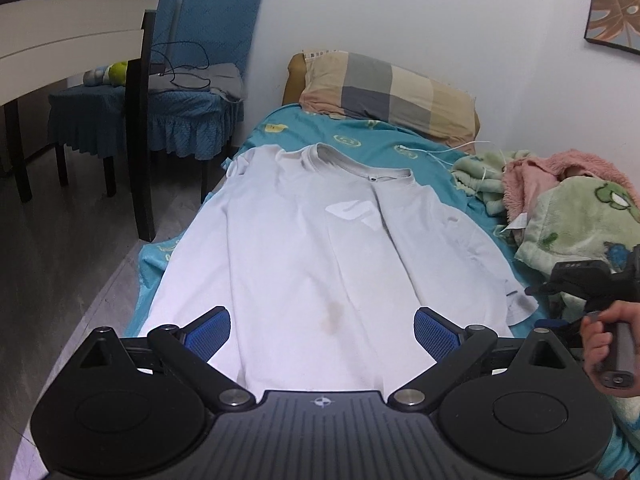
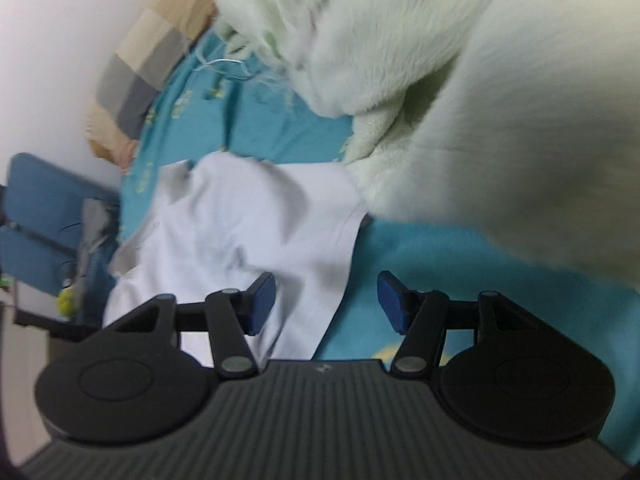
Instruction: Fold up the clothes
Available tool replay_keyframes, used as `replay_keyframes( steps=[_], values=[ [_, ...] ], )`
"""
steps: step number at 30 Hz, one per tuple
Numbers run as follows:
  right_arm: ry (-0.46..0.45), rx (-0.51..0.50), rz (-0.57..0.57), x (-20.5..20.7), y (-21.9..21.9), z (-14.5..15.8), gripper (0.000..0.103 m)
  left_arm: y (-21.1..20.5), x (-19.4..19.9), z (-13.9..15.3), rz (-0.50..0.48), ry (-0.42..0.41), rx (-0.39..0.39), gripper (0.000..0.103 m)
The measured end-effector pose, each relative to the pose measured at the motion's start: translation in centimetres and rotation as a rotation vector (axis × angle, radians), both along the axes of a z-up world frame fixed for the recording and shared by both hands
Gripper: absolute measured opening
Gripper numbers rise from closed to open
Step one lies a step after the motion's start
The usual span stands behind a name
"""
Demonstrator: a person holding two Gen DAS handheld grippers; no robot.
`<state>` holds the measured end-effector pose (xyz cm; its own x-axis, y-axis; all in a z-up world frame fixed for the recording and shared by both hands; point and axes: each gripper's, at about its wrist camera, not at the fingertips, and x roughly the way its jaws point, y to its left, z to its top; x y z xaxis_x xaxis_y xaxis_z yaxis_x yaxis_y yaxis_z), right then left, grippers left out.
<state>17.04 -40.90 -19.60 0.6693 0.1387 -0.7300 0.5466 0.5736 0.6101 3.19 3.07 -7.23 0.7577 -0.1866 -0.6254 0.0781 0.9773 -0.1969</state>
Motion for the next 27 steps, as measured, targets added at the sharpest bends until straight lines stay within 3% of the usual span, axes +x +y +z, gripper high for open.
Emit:
replay_keyframes(
  steps=[4, 6, 8, 11, 16, 21, 24, 27],
  values=[
    [-0.046, -0.139, 0.012, 3.2, 0.3, -1.6, 0.039, 0.4, 1.1, -0.9, 0.02, 0.024, -0.017, 0.099],
    [-0.066, -0.237, 0.068, 5.0, 0.9, -1.4, 0.019, 0.5, 1.5, -1.2, 0.025, 0.031, -0.024, 0.099],
    [-0.106, -0.311, 0.115, 6.5, 1.7, -0.6, 0.009, 0.6, 2.0, -1.5, 0.027, 0.037, -0.03, 0.099],
    [-0.204, -0.453, 0.109, 7.7, 2.2, 1.9, 0.009, 0.4, 2.6, -1.6, 0.024, 0.034, -0.031, 0.099],
    [-0.243, -0.781, 0.065, 10.3, 0.9, 5.5, 0.009, 0.1, 3.0, -1.9, -0.005, 0.044, -0.037, 0.099],
    [-0.235, -0.886, 0.067, 11.8, -0.5, 4.9, 0.009, -1.0, 3.3, -2.7, -0.059, 0.061, -0.016, 0.099],
    [-0.237, -0.861, 0.074, 11.8, 0.1, 4.2, 0.011, -1.5, 3.5, -3.1, -0.079, 0.062, 0.003, 0.099],
    [-0.221, -0.766, 0.12, 11.3, 0.3, 4.6, 0.017, -1.5, 3.6, -3.3, -0.095, 0.065, 0.007, 0.099]
  ],
)
